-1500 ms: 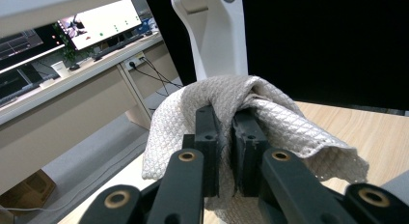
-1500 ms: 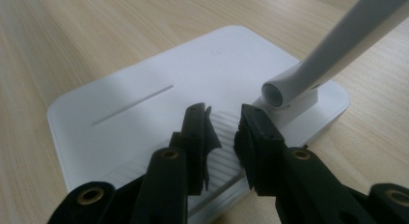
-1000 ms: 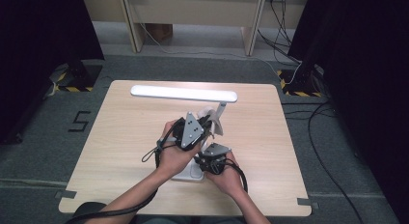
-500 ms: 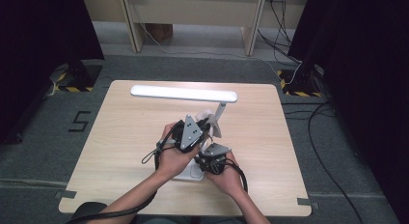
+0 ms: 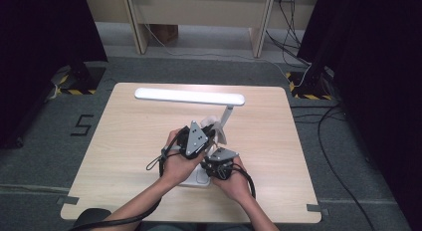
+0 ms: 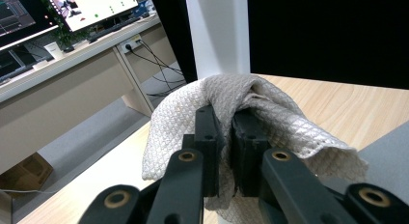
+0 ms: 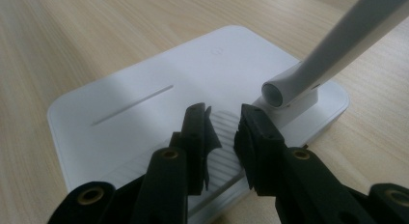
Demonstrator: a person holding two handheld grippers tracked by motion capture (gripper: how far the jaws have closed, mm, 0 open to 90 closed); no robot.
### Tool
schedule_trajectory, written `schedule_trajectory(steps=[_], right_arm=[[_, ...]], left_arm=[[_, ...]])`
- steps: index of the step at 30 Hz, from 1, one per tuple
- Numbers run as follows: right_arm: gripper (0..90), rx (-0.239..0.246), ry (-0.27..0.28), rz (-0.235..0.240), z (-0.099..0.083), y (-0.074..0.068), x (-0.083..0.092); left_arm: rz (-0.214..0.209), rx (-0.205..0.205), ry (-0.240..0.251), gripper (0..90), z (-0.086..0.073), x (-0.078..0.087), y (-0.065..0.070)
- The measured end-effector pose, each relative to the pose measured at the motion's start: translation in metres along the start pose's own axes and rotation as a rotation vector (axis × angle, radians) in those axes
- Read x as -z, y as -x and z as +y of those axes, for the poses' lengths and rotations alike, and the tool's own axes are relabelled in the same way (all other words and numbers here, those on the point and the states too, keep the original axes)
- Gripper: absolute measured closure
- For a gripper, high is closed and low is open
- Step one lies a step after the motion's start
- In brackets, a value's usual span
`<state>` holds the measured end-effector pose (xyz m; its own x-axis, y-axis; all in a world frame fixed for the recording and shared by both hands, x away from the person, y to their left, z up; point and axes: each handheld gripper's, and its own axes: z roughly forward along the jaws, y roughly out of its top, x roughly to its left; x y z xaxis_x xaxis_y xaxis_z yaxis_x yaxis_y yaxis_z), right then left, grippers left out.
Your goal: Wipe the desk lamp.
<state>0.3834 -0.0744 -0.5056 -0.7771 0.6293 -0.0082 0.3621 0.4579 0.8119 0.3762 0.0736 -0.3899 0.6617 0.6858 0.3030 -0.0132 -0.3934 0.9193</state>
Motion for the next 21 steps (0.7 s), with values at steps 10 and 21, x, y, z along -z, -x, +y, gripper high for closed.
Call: schedule_trajectory(steps=[10,21], right_arm=[[73.2,-0.006,0.001,0.007,0.0,0.0,0.0],[73.1,-0.007,0.002,0.001,-0.001,0.0,0.0]], left_arm=[[-0.002,-0.001,-0.034,82.4,-0.012,-0.003,0.0],[0.0,0.003,-0.052,82.6,-0.024,-0.007,-0.001]])
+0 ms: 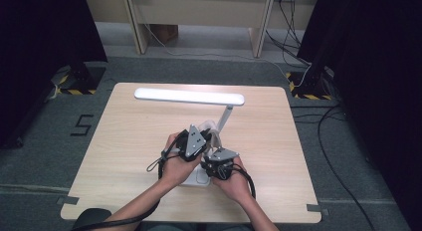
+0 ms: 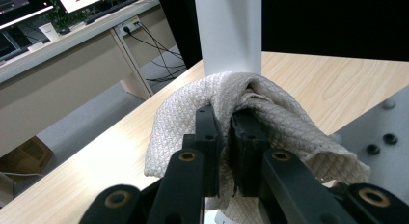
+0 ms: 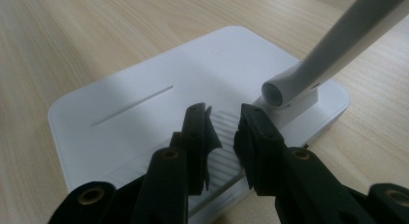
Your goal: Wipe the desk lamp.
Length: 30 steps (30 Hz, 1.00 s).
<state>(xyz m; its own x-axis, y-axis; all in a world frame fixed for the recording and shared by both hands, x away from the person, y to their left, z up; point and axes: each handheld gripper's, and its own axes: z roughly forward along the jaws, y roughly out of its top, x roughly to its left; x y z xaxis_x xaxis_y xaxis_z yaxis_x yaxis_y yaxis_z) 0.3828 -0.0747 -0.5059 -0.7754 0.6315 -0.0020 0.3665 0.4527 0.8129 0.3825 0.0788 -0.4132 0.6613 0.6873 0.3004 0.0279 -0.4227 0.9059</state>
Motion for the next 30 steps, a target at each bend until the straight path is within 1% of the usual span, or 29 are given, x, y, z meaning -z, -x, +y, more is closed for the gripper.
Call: schedule_trajectory(steps=[7,12,16,19,21,26,27,29,30], right_arm=[[73.0,-0.011,0.007,0.004,-0.001,0.0,0.0],[73.0,-0.01,0.01,0.002,-0.002,0.0,0.0],[72.9,-0.016,0.016,0.002,-0.003,0.0,0.0],[72.9,-0.019,0.017,0.002,-0.003,0.0,0.0],[72.9,-0.02,0.018,0.002,-0.003,0.0,0.0],[72.9,-0.015,0.019,0.0,-0.003,0.0,0.0],[72.9,-0.014,0.019,0.0,-0.003,0.0,0.0],[72.9,-0.015,0.019,0.0,-0.003,0.001,0.0],[72.9,-0.014,0.018,0.001,-0.003,0.001,0.0]], left_arm=[[-0.002,-0.004,-0.022,82.5,-0.009,-0.003,-0.001],[-0.004,-0.003,-0.032,82.5,-0.014,-0.005,-0.001],[-0.005,0.009,-0.053,82.6,-0.023,-0.008,0.0],[-0.005,0.004,-0.068,82.6,-0.027,-0.009,-0.001],[-0.005,0.014,-0.075,82.6,-0.032,-0.012,0.0],[-0.015,0.009,-0.089,82.7,-0.04,-0.015,0.0],[-0.016,0.005,-0.103,82.7,-0.043,-0.016,0.001],[-0.017,0.008,-0.108,82.7,-0.045,-0.016,0.001],[-0.018,0.013,-0.118,82.8,-0.049,-0.018,0.001]])
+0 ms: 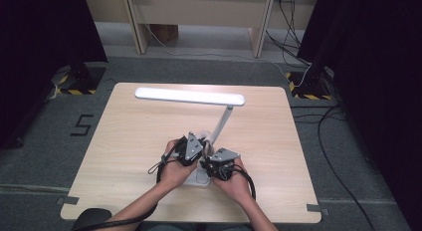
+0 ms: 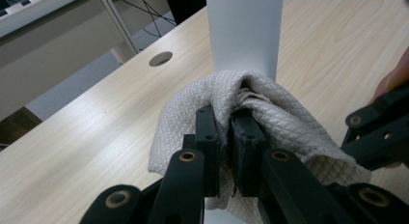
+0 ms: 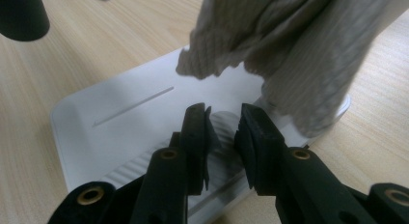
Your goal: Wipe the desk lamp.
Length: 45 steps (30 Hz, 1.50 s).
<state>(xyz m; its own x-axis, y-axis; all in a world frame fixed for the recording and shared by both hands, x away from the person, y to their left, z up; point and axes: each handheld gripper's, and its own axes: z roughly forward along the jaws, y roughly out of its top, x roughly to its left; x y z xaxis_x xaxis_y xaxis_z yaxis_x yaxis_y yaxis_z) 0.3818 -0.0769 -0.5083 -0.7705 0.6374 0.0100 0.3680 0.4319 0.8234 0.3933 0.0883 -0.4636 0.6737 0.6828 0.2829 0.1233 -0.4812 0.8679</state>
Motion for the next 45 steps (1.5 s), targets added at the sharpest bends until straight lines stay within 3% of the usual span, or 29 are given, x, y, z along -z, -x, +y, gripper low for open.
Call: schedule_trajectory(steps=[6,17,20,23,28,30,31,34,35,45], right_arm=[[72.9,0.0,0.003,-0.001,0.0,0.0,0.0],[72.7,0.002,0.001,-0.001,0.0,0.0,0.0],[67.6,0.0,0.0,-0.002,0.001,-0.001,0.0],[63.7,0.025,-0.036,-0.003,0.004,-0.005,0.004],[60.0,0.029,-0.045,0.003,0.009,-0.011,0.015],[58.8,0.03,-0.049,-0.017,0.014,-0.012,0.026],[57.0,0.018,-0.037,-0.047,0.019,-0.012,0.037],[54.1,0.01,-0.025,-0.074,0.024,-0.012,0.047],[50.8,0.009,0.003,-0.1,0.031,-0.014,0.056],[42.5,0.077,0.082,-0.133,0.052,-0.019,0.069]], left_arm=[[-0.011,0.014,-0.031,82.9,-0.011,-0.006,0.0],[-0.027,0.004,-0.07,83.3,-0.018,-0.01,-0.004],[-0.031,0.016,-0.068,83.5,-0.021,-0.011,-0.004],[-0.039,0.018,-0.069,83.8,-0.022,-0.008,-0.007],[-0.03,0.003,-0.061,83.9,-0.023,0.005,-0.012],[-0.017,-0.01,-0.051,83.9,-0.023,0.012,-0.014],[-0.012,-0.013,-0.054,83.9,-0.023,0.018,-0.016],[-0.003,-0.018,-0.054,83.9,-0.023,0.023,-0.017],[-0.001,-0.024,-0.052,83.9,-0.022,0.026,-0.018],[0.001,-0.055,-0.072,83.8,-0.02,0.028,-0.016]])
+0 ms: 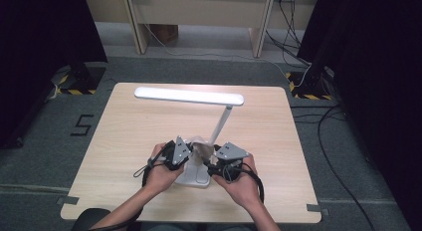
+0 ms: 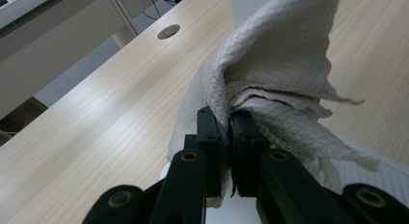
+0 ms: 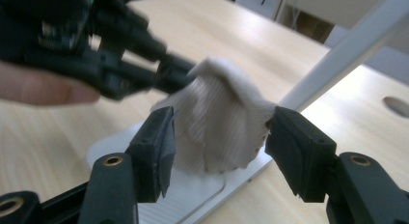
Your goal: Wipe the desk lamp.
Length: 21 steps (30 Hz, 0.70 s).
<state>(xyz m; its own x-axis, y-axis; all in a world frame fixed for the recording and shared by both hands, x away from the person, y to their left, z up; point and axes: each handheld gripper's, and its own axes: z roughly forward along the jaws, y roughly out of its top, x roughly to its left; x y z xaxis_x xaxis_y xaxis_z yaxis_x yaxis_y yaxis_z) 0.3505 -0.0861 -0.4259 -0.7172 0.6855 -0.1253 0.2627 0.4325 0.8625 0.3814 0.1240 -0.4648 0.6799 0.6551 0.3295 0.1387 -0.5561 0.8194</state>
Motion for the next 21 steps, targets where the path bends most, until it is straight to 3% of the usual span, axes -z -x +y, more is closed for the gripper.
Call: schedule_trajectory(steps=[4,6,10,13,21], right_arm=[[42.2,0.008,0.031,-0.029,0.006,0.004,0.007],[42.1,0.013,0.038,-0.022,0.007,0.004,0.007],[40.9,0.032,0.009,0.021,0.002,-0.002,-0.007],[37.4,0.019,-0.02,0.032,-0.005,-0.006,-0.019],[30.6,0.078,-0.049,0.014,-0.015,-0.016,-0.04]], left_arm=[[-0.002,0.0,0.0,83.8,0.001,0.0,0.0],[-0.002,-0.002,0.004,83.8,0.003,0.001,0.001],[-0.008,-0.004,0.015,83.8,0.007,0.004,0.003],[-0.009,-0.007,0.016,83.8,0.009,0.005,0.002],[-0.017,0.009,0.025,83.7,0.013,0.006,0.003]])
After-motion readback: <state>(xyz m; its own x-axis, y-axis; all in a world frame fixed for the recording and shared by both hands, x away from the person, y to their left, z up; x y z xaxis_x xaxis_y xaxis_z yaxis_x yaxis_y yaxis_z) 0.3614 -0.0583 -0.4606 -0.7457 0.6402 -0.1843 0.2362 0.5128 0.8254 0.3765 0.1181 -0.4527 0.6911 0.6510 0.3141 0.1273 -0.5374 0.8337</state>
